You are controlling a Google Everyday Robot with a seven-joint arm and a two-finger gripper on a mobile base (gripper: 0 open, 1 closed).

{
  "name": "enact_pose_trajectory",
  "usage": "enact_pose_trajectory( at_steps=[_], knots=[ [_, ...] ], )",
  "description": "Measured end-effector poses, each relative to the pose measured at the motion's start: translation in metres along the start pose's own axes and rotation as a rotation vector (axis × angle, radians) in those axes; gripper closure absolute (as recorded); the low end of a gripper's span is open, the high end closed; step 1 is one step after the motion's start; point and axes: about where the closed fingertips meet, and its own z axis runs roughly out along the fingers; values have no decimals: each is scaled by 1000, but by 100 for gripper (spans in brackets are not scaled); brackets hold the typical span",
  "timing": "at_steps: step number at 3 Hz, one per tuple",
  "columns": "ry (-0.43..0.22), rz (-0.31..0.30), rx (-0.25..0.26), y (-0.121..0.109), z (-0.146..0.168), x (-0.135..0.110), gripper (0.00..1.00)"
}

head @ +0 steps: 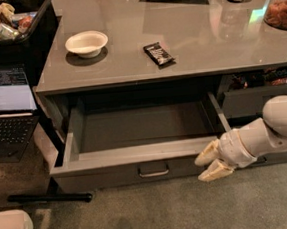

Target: Close top drawer

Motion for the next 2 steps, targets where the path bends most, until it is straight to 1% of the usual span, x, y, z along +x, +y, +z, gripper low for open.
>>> enact_pose_trajectory(
  at_steps=[1,2],
  knots=[
    [-17,-22,-17,-15,15,-10,0],
    [-29,-37,-36,-25,29,-19,0]
  ],
)
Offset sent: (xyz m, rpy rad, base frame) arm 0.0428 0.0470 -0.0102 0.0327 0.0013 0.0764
